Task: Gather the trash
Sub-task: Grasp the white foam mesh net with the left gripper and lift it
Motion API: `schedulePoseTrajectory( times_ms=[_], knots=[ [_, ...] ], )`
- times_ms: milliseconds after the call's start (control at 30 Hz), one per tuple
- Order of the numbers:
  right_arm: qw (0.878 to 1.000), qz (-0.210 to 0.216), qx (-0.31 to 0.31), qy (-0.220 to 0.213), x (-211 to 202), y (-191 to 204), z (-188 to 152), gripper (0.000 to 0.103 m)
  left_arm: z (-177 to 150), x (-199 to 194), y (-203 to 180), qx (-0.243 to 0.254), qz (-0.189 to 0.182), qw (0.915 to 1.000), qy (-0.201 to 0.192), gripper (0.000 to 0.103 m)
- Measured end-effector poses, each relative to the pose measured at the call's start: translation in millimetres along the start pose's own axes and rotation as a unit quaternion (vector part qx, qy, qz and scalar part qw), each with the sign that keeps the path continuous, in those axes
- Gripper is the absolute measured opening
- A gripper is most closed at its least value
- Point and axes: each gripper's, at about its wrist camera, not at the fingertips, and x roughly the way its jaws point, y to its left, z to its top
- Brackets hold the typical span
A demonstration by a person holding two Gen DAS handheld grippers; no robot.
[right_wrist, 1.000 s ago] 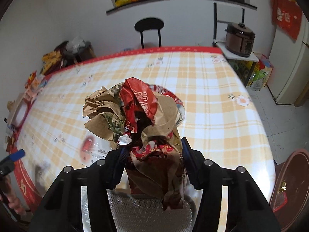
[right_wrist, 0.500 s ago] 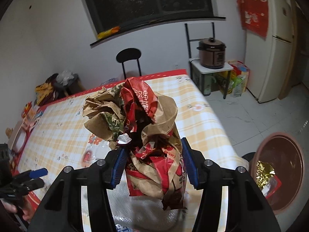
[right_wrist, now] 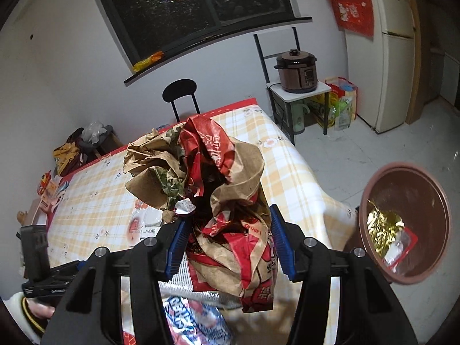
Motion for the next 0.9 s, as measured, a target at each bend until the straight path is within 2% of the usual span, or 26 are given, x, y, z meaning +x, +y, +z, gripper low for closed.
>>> schedulePoseTrajectory(
  times_ms=[167, 500, 567, 667, 733, 833, 900],
  knots=[
    [1.000, 0.001, 0.029, 0.003, -12, -12, -13, 0.053, -6, 14, 4, -0.012, -0.002, 0.9998, 0.017, 0.081],
    [0.999, -0.011, 0.030, 0.001, -30, -19, -16, 0.053, -15, 46, 2, -0.014, 0.000, 0.9988, 0.046, 0.076],
    [0.999, -0.012, 0.030, 0.000, -33, -21, -16, 0.053, -16, 52, 2, -0.011, 0.009, 0.9986, 0.050, 0.070],
    [0.999, -0.015, 0.031, -0.002, -37, -21, -16, 0.053, -17, 49, 3, -0.011, 0.008, 0.9989, 0.045, 0.053],
    [0.999, -0.015, 0.032, -0.005, -40, -19, -16, 0.053, -15, 42, 3, -0.002, 0.008, 0.9992, 0.038, 0.035],
    [0.999, -0.012, 0.033, -0.010, -42, -16, -15, 0.053, -12, 27, 4, 0.009, 0.023, 0.9994, 0.025, 0.026],
    [0.999, -0.008, 0.031, -0.013, -43, -14, -14, 0.053, -10, 14, 7, 0.012, 0.026, 0.9995, 0.014, 0.025]
  ],
)
